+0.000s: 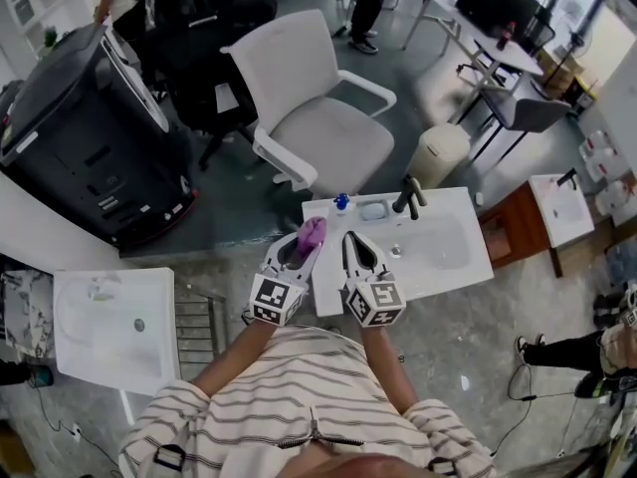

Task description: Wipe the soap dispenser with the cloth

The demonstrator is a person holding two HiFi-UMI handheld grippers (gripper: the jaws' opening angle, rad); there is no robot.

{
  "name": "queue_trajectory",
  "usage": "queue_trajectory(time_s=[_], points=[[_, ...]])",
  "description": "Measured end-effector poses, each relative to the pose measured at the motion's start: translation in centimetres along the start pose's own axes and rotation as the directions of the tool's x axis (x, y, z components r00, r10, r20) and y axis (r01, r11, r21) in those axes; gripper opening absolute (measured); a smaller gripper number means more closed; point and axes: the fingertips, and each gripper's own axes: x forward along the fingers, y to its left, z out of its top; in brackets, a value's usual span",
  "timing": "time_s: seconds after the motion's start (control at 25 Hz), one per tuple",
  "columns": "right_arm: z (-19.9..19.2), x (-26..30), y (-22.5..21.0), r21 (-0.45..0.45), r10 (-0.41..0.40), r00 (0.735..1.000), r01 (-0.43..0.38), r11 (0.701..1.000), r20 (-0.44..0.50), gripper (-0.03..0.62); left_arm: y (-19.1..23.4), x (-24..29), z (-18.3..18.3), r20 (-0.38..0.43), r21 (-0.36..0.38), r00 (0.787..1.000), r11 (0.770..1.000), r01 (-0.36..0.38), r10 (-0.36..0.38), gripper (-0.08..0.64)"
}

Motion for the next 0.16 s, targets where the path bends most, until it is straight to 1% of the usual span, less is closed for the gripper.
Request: queue_trajectory(time_s=[0.16], points=[[0.23,-0.25,-0.28,-0.003,-0.012,1.0,0.012,1.0,0.018,0.002,-0.12,0.07,-0.15,0.0,-0.007,1.0,1.0,0.002,-0.002,0.118]])
